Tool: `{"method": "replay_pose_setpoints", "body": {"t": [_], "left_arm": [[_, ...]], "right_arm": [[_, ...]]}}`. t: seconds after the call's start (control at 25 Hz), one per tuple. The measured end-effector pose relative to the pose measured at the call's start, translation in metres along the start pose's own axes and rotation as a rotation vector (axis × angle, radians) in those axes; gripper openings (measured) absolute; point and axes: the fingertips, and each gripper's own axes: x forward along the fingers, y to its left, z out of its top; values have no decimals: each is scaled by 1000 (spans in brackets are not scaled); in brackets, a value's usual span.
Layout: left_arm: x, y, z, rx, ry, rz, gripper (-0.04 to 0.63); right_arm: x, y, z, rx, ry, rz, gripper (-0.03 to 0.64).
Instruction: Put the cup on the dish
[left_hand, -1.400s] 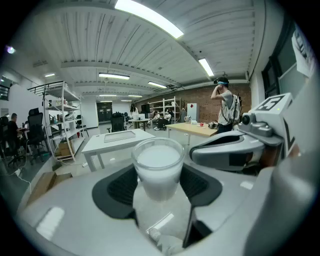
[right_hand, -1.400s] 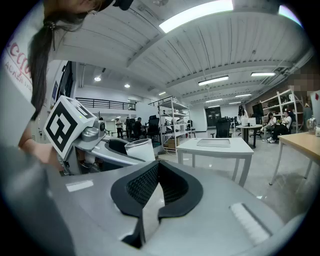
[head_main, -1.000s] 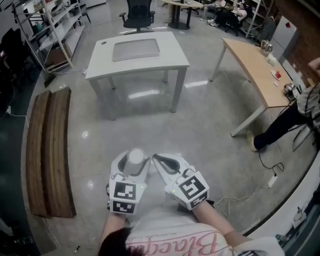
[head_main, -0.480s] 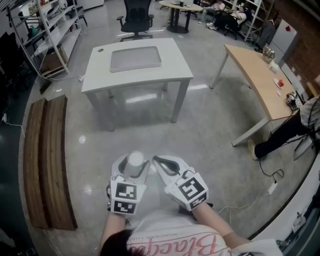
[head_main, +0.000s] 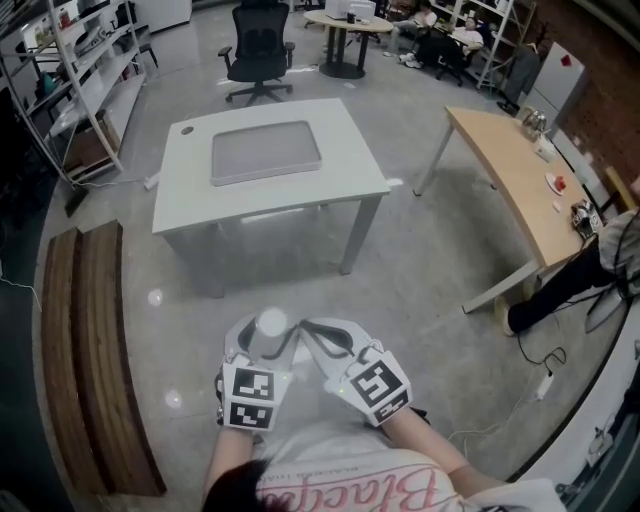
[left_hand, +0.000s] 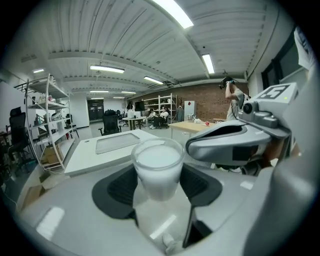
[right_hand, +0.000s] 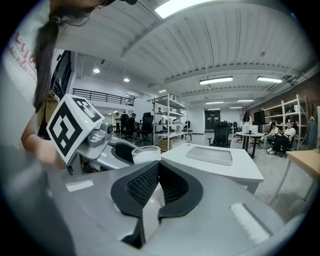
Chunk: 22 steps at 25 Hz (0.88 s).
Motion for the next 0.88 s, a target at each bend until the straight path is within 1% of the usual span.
{"method": "replay_pose_setpoints", "body": {"t": [0.2,0.4,0.64,0.88], "left_arm": [[28,33,27,37,-15,-17,260],[52,56,42,61,-28,-13,261],[71,79,50,56,-20,-7,260],[91,97,52,38,-16,11,261]], "right_arm": [[31,-32,18,8,-13,-44,-14],[58,-55,19,23,-13,-48,-14],[76,-77,22,41,-11,-69,-14],[93,-92,21,42,7,-45,-14]]}}
